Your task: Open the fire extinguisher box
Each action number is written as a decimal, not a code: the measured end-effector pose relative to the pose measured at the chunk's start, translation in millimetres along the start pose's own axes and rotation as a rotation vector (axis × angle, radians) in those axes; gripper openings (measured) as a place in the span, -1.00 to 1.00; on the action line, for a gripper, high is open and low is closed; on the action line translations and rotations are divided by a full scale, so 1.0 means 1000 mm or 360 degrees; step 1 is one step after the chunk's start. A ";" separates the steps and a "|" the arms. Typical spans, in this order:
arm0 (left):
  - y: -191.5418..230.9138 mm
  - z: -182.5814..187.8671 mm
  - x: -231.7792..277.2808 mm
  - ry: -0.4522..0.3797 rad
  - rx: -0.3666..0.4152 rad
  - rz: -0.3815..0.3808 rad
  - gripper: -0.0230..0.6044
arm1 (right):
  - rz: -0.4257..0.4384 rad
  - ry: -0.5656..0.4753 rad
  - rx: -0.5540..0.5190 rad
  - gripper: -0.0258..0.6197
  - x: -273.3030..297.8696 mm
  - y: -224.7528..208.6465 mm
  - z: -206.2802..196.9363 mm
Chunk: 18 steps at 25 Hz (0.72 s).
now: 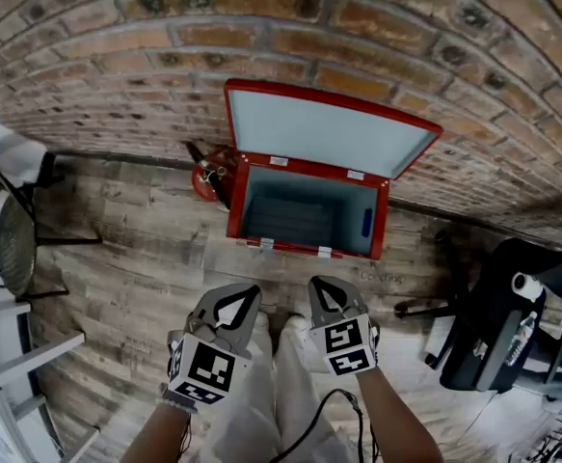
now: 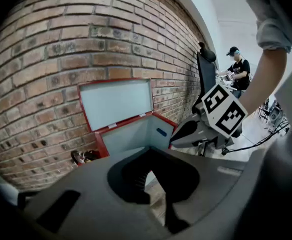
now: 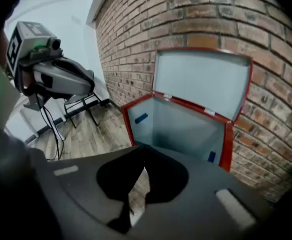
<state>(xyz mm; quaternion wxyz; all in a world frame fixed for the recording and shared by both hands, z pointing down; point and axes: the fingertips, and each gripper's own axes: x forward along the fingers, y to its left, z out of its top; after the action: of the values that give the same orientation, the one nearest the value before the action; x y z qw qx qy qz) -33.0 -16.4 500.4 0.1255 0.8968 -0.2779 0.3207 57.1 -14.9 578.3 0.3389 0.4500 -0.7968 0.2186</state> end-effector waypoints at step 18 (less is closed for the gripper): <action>0.002 0.142 -0.153 -0.0167 0.0082 0.0156 -0.92 | -0.0058 -0.0395 -0.0085 -0.90 -0.197 0.029 0.156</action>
<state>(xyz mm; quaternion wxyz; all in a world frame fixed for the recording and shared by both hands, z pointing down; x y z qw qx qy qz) -60.2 -11.0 293.6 0.0719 0.9006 -0.3193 0.2861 50.5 9.0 326.6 0.2533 0.4790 -0.8298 0.1338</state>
